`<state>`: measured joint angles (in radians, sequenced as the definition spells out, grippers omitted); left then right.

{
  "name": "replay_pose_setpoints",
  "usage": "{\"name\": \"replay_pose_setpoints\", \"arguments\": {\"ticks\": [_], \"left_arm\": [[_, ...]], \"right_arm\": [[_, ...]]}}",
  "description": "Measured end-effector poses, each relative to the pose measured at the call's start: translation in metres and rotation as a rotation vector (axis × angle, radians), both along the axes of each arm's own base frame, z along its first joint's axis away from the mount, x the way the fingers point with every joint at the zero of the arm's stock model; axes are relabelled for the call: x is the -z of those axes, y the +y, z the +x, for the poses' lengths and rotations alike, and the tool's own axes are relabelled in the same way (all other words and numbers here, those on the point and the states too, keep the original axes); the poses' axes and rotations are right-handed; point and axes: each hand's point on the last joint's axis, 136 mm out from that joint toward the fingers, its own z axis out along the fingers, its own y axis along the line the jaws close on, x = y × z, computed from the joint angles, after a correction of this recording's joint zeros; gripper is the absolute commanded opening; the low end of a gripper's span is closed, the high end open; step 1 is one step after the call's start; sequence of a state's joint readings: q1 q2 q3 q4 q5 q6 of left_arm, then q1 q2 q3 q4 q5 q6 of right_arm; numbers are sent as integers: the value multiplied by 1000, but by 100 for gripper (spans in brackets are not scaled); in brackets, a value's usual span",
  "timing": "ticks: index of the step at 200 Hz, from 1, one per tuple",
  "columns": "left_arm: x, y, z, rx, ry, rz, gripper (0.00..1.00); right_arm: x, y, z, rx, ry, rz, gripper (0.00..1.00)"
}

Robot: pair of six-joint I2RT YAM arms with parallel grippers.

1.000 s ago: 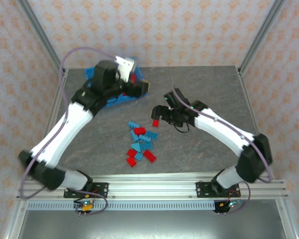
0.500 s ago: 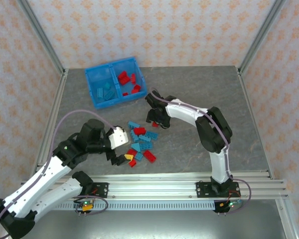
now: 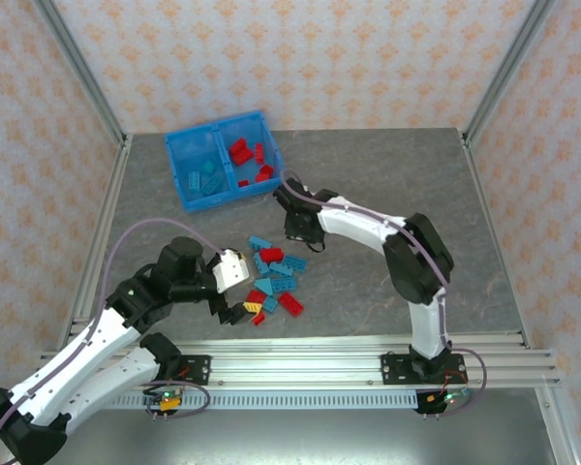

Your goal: Sort the legos into containers by color

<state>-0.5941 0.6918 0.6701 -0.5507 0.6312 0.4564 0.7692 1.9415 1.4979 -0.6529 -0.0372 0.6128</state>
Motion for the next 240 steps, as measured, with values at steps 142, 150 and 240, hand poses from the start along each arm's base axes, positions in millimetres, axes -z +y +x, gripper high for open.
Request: {"name": "replay_pose_setpoints", "arguments": {"ticks": [142,150,240], "left_arm": [[-41,85,78,-976,162,-166,100],[-38,92,78,-1023,173,-167,100],[4,123,81,-1387,336,-144,100]], "right_arm": [[-117,128,161,-139,-501,197,35],[-105,128,169,-137,-490,195,35],[-34,154,193,-151,-415,278,60]]}}
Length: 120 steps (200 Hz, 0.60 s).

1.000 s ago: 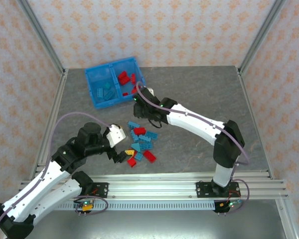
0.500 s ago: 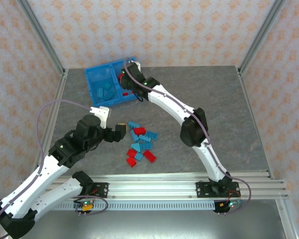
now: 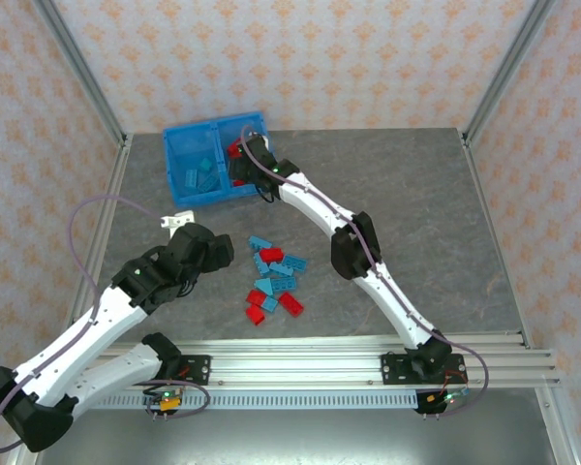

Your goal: Sort the legos into containers by color

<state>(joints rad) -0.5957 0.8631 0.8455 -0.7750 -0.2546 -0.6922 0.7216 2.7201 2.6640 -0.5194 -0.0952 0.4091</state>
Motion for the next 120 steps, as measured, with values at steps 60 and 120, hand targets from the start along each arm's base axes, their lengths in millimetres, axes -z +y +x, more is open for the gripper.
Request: {"name": "replay_pose_setpoints", "arguments": {"ticks": [60,120], "left_arm": [[22,-17,19,-29,108,-71,100],[55,-64,73,-33,263,-169,100]], "right_arm": [[-63,-24,-37,-72,28,-56,66],[-213,-124,-189,-255,-49,3,78]]}}
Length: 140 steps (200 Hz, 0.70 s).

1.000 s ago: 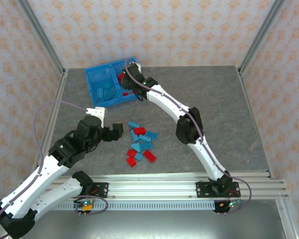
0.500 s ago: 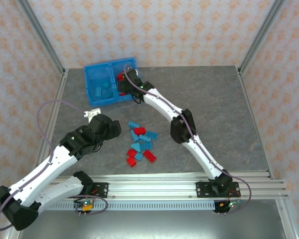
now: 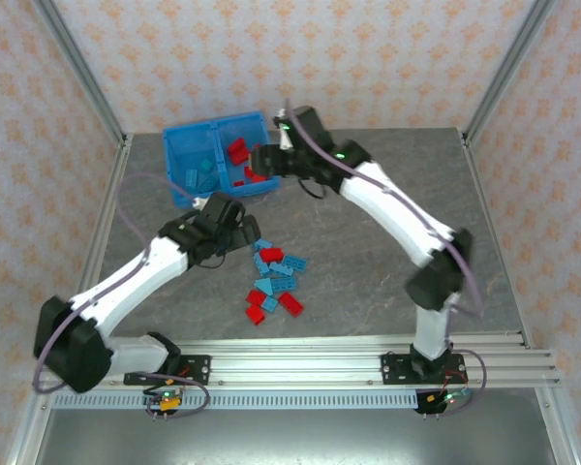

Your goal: Sort the legos into containers by color

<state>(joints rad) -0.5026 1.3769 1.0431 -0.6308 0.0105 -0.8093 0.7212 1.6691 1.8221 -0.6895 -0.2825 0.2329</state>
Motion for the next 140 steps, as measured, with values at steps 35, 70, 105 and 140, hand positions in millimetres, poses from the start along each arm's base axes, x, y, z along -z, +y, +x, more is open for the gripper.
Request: {"name": "replay_pose_setpoints", "arguments": {"ticks": [35,70,105,140], "left_arm": [[40,-26,26,-26,113,-68,96],[79,-37,39,-94,165,-99,87],[107,-39,43,-150,210,-101,74],[114,-36,44,-201,227,-104,54]], "right_arm": [[26,-63,-76,-2,55,-12,82],[103,-101,-117,70,225,-81,83],[119,-115,-135,98,285,-82,86],[112,-115,-144,71,295,-56,86]]}}
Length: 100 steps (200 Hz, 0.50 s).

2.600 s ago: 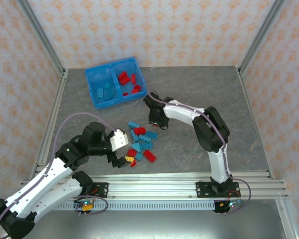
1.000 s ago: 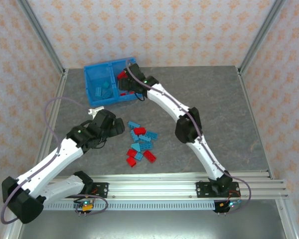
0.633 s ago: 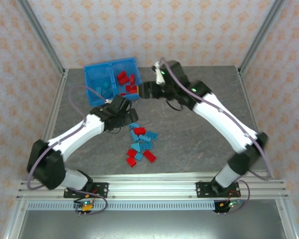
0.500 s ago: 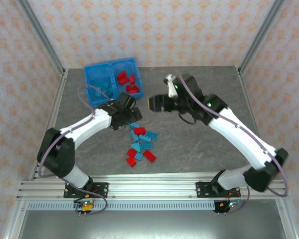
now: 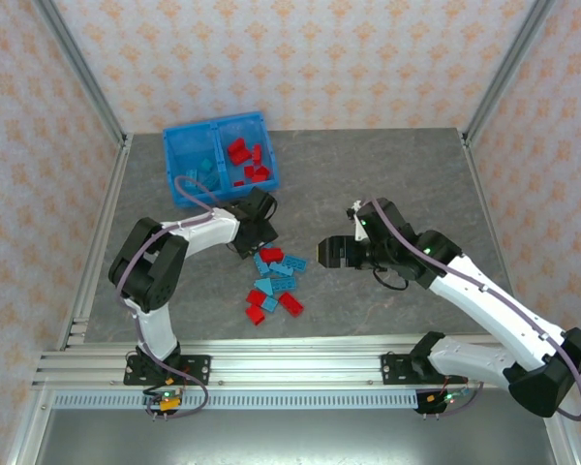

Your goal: Sort the legos into containers by color

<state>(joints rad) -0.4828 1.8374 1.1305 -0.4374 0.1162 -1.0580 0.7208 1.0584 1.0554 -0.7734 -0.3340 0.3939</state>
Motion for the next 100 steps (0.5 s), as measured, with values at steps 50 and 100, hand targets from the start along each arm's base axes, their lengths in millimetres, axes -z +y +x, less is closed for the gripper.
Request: {"name": "replay_pose_setpoints", "arguments": {"ticks": [50,100], "left_arm": [[1,5,0,-21,1,18,31],[-22,24,16,13,-50,160,14]], "right_arm": [[1,11,-11,-51,63,43,86],[13,19,-19,-85,144,16,86]]}}
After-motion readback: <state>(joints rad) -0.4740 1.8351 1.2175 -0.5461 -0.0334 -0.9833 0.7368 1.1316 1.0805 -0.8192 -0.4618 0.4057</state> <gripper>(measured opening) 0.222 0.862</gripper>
